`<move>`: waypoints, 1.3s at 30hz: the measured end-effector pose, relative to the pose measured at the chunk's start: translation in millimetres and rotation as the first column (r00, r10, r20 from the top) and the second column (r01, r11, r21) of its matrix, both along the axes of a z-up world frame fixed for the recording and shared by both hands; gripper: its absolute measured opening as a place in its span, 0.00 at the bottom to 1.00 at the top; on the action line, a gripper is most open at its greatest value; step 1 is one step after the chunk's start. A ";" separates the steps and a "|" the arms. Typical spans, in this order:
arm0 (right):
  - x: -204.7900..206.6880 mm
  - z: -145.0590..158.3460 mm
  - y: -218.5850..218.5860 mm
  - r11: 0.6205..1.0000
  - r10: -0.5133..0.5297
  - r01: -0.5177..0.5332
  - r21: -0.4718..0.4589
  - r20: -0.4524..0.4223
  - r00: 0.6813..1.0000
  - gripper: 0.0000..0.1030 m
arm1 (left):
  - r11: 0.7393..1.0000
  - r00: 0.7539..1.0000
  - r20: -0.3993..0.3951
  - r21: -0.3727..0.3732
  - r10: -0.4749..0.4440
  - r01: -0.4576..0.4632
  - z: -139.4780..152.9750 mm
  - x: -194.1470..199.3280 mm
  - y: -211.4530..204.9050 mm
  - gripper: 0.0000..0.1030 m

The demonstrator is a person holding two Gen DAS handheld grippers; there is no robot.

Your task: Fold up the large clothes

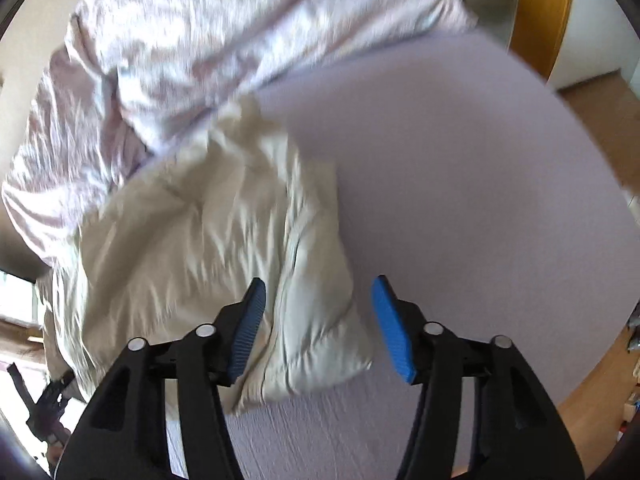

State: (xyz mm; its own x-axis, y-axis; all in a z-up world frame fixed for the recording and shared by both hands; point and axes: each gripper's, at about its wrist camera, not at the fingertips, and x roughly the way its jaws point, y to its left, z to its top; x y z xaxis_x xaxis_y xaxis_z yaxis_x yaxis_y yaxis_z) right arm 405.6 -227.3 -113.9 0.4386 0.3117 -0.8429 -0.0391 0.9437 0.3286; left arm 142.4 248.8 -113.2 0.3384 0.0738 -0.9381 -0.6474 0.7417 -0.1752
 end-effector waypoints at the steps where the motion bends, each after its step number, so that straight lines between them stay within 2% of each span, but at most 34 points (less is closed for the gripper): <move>1: 1.1 4.2 5.8 1.000 0.018 -0.018 0.006 0.010 1.000 0.56 | 1.000 1.000 -0.001 -0.002 0.001 -0.001 -0.6 1.5 -0.3 0.78; 6: -1.1 11.3 62.3 0.986 0.163 -0.164 0.039 0.035 0.986 0.56 | 1.000 1.000 -0.011 -0.003 0.007 -0.007 -4.3 8.2 1.1 0.80; 13: -21.7 8.4 151.3 0.926 0.368 -0.368 0.082 0.021 0.930 0.54 | 1.000 1.000 -0.008 -0.012 0.025 -0.025 -6.2 10.0 6.0 0.80; 18: -34.9 3.4 186.2 0.888 0.451 -0.449 0.099 0.002 0.893 0.39 | 0.999 0.999 -0.003 -0.018 0.040 -0.040 -7.3 7.5 11.2 0.80; 21: -41.4 -5.1 194.0 0.879 0.473 -0.470 0.076 -0.018 0.881 0.34 | 0.999 0.999 0.000 -0.019 0.045 -0.045 -7.6 7.4 13.6 0.80; 28: -35.3 -35.9 202.3 0.888 0.460 -0.457 0.046 -0.058 0.886 0.33 | 0.998 0.998 0.009 -0.025 0.061 -0.061 -8.8 9.7 16.9 0.80; 39: -39.1 -61.4 204.3 0.893 0.448 -0.448 0.034 0.000 0.894 0.33 | 0.994 0.995 0.031 -0.038 0.099 -0.098 -12.3 16.9 18.9 0.81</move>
State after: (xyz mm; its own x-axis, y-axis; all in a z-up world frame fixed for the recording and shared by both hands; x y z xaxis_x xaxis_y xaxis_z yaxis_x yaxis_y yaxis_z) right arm 366.5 -23.0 -175.3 0.2400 0.5007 -0.8317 -0.4529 0.8155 0.3603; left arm 159.3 267.8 -125.4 0.3620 0.0742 -0.9292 -0.7103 0.6675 -0.2234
